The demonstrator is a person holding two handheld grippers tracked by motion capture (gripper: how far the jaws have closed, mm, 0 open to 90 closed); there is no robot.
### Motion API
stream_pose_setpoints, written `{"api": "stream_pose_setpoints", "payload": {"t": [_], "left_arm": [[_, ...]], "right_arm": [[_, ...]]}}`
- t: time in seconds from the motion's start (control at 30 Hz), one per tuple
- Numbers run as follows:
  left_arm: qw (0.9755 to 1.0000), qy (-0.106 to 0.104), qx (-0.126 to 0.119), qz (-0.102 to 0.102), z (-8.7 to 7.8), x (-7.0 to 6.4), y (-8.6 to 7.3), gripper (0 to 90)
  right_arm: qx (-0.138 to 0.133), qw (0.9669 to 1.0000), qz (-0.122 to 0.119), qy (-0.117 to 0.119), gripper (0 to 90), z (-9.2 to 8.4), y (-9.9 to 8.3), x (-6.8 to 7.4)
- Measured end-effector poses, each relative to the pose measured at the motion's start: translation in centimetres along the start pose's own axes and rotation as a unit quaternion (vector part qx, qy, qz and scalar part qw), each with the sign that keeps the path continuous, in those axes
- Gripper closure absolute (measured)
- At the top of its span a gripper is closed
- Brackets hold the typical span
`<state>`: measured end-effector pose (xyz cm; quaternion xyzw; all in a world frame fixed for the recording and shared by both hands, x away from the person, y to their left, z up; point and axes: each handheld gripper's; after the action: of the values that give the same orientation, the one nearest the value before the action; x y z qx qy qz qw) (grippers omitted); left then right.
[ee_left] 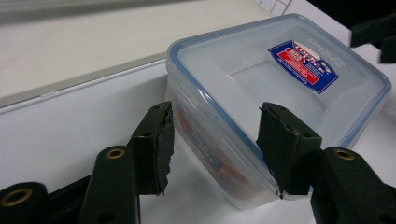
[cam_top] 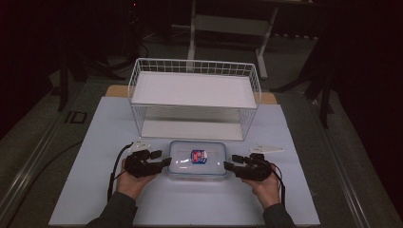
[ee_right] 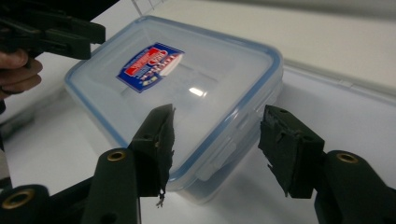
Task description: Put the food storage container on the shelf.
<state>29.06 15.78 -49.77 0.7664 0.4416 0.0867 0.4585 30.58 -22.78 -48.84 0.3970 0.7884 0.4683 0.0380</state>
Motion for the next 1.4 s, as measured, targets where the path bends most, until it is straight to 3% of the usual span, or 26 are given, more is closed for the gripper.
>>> {"api": "stream_pose_setpoints", "payload": {"t": [0.2, 0.3, 0.43, 0.6, 0.67, 0.77, 0.9, 1.1, 1.17, 1.2, 1.27, 1.33, 1.4], "left_arm": [[0.9993, -0.028, 0.001, -0.024, 0.3, 0.6, 0.0, 45.1], [0.9975, -0.055, 0.004, -0.044, 0.8, 0.9, -0.1, 44.0], [0.9953, -0.08, 0.007, -0.054, 1.4, 0.9, 0.0, 43.5], [0.9956, -0.077, 0.007, -0.053, 1.4, 1.0, -0.1, 42.4], [0.9952, -0.072, 0.011, -0.066, 1.7, 1.0, 0.0, 33.0], [0.995, -0.074, 0.01, -0.066, 1.7, 1.1, 0.0, 32.2], [0.993, -0.085, 0.015, -0.081, 1.8, 1.5, -0.1, 31.4], [0.9873, -0.112, 0.023, -0.111, 2.1, 2.1, -0.2, 31.8], [0.9861, -0.116, 0.024, -0.116, 2.2, 2.3, -0.2, 32.2], [0.9828, -0.127, 0.028, -0.131, 2.3, 2.5, -0.3, 32.2], [0.9809, -0.134, 0.03, -0.138, 2.4, 2.7, -0.3, 32.5], [0.9779, -0.149, 0.03, -0.144, 2.4, 2.8, -0.3, 36.9], [0.9766, -0.152, 0.032, -0.148, 2.4, 2.9, -0.3, 39.0]], "right_arm": [[0.018, 0.9989, 0.035, 0.026, 40.2, 1.3, 0.1, -1.0], [0.023, 0.998, 0.044, 0.038, 37.9, 1.7, 0.2, -1.3], [0.025, 0.9971, 0.054, 0.047, 34.9, 2.0, 0.2, -1.6], [0.03, 0.9941, 0.08, 0.066, 34.6, 2.2, 0.1, -2.1], [0.032, 0.9934, 0.086, 0.069, 32.1, 2.3, 0.1, -2.2], [0.032, 0.9935, 0.088, 0.065, 29.0, 2.3, 0.1, -2.3], [0.034, 0.9912, 0.103, 0.076, 29.0, 2.4, 0.0, -2.6], [0.039, 0.9856, 0.13, 0.102, 29.8, 2.7, -0.3, -3.2], [0.04, 0.9815, 0.145, 0.118, 30.7, 2.8, -0.4, -3.5], [0.042, 0.9782, 0.157, 0.13, 29.8, 3.0, -0.6, -3.7], [0.051, 0.9738, 0.166, 0.147, 25.9, 3.5, -0.7, -3.6], [0.047, 0.976, 0.162, 0.138, 25.7, 3.7, -0.6, -3.4], [0.043, 0.975, 0.168, 0.139, 29.3, 3.5, -0.6, -3.6]]}}
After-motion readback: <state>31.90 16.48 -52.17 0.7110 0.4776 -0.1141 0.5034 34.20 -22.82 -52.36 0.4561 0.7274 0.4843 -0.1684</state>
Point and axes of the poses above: each handheld gripper's, and its own axes: z roughly forward along the jaws, y roughly out of its top, x roughly to its left, and after that the axes turned 1 degree about x, right-handed
